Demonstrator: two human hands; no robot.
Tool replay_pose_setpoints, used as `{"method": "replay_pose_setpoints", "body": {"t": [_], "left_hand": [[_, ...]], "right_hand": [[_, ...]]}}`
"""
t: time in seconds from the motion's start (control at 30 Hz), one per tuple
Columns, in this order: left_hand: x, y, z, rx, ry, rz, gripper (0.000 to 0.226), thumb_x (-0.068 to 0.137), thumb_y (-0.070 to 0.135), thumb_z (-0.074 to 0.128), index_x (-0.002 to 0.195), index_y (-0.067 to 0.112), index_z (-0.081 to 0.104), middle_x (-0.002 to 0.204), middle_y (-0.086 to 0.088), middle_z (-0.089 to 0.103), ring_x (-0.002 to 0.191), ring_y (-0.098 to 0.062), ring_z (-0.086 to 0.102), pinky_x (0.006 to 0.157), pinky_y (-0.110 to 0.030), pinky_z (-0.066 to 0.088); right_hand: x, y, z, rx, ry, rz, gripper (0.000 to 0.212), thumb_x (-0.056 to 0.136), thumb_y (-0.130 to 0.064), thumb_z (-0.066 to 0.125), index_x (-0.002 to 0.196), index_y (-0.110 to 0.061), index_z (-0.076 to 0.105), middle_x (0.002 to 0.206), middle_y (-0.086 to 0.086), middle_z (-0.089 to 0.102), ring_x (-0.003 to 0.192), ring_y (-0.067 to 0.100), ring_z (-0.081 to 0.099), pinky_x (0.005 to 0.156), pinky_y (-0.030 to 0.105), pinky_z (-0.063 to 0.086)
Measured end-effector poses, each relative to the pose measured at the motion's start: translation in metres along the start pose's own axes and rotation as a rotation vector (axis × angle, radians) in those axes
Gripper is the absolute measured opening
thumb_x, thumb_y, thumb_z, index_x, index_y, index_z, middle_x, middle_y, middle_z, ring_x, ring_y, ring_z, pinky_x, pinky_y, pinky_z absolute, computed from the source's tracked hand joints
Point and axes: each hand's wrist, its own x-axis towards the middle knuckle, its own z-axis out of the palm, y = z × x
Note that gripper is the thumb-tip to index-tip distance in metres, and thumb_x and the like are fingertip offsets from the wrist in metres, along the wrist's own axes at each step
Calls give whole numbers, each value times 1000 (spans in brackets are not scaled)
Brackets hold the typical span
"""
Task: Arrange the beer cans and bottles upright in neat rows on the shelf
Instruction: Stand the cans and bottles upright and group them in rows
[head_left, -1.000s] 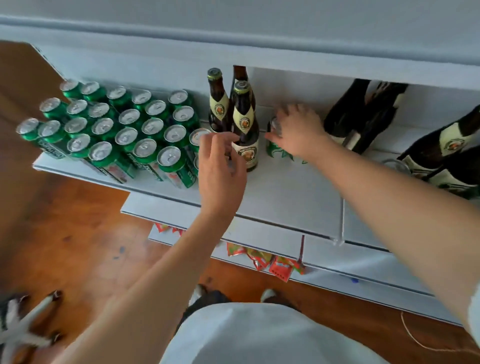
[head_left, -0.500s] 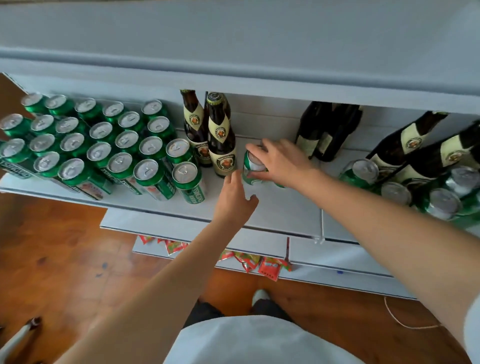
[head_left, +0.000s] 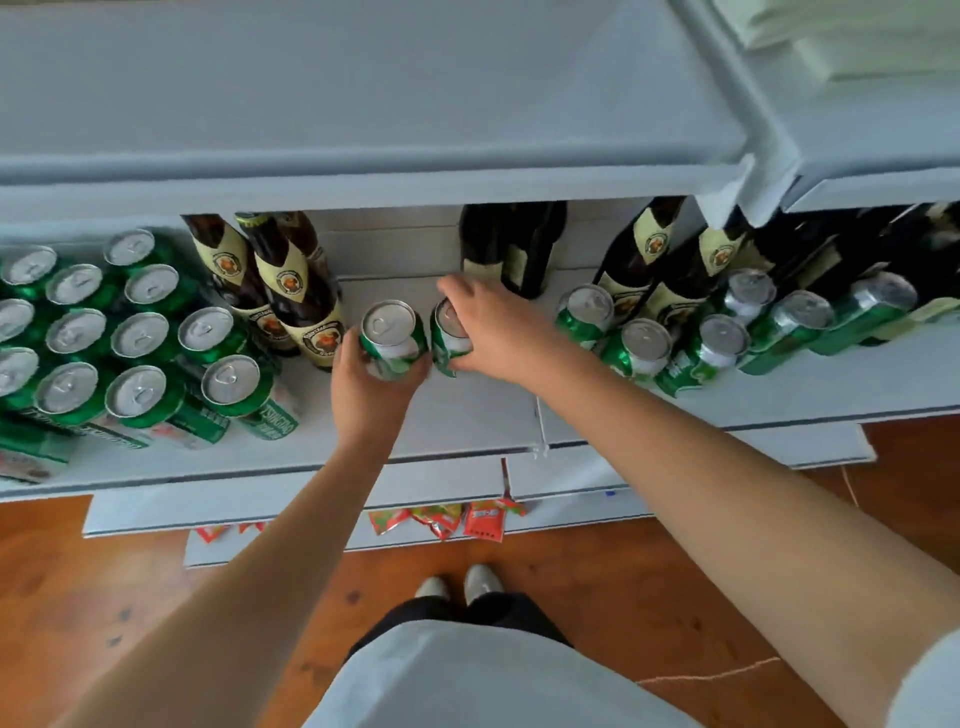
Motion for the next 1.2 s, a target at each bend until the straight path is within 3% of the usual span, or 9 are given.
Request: {"method": "replay_pose_setpoints", "body": {"t": [0.1,0.17,0.23,0.33,0.57,0.7,0.83,0.93,1.2], "left_hand": [[-21,25,-8,-105,-67,153,58,68,53,80,113,28,52,112,1,61,104,-18,59,91,-37,52],[-35,61,-3,-145,-148,270,56,67,57,77,110,33,49,112,0,59,101,-15,57,87,-21,49],[-53,100,16,-177,-273,371,61,67,54,79,116,34,48,115,2,56,102,-8,54,85,-11,43],[-81,143,63,-157,-438,541,69,68,48,85,124,23,53,116,8,56,107,-8,54,90,-20,46],[-157,181,195,15,-775,443,80,65,51,85,133,32,47,126,13,60,113,-8,57,92,-33,52],[-184,186,268,39,-656,271,71,68,40,85,125,31,43,110,13,66,99,-12,63,80,-33,53],[-195,190,315,37,-455,93,68,74,32,84,126,26,42,119,7,64,107,-16,61,80,-25,47],[-201,192,337,25,-348,105,67,75,30,83,129,27,44,125,4,58,115,-16,57,91,-32,50],[-213,201,338,223,-145,11,67,81,33,78,134,10,44,130,-7,50,115,-28,53,87,-32,44]], "right_hand": [[-59,7,-34,228,283,166,73,65,-45,84,122,-13,50,117,4,53,98,21,56,74,31,48],[-109,19,-64,327,441,285,74,64,-50,84,121,-15,53,115,1,53,95,14,54,78,23,45],[-163,38,-87,343,524,423,74,65,-51,84,123,-17,55,116,1,54,96,7,50,81,8,38],[-230,78,-101,383,548,681,69,69,-47,83,126,-21,53,110,-8,55,93,-3,45,73,-4,30],[-307,211,-65,348,654,969,68,65,-31,89,118,-11,51,110,7,62,99,22,58,72,23,37],[-299,281,-40,334,600,854,75,63,-24,88,126,-18,50,115,7,48,98,23,51,78,27,39],[-282,319,-25,235,479,763,73,71,-25,83,134,-27,46,122,9,43,105,31,52,71,32,44],[-271,331,-22,243,440,690,77,72,-22,81,139,-23,42,127,10,41,111,33,52,72,35,48],[-274,326,-15,292,482,630,87,73,-18,83,144,-13,33,133,13,40,116,29,51,87,33,53]]}}
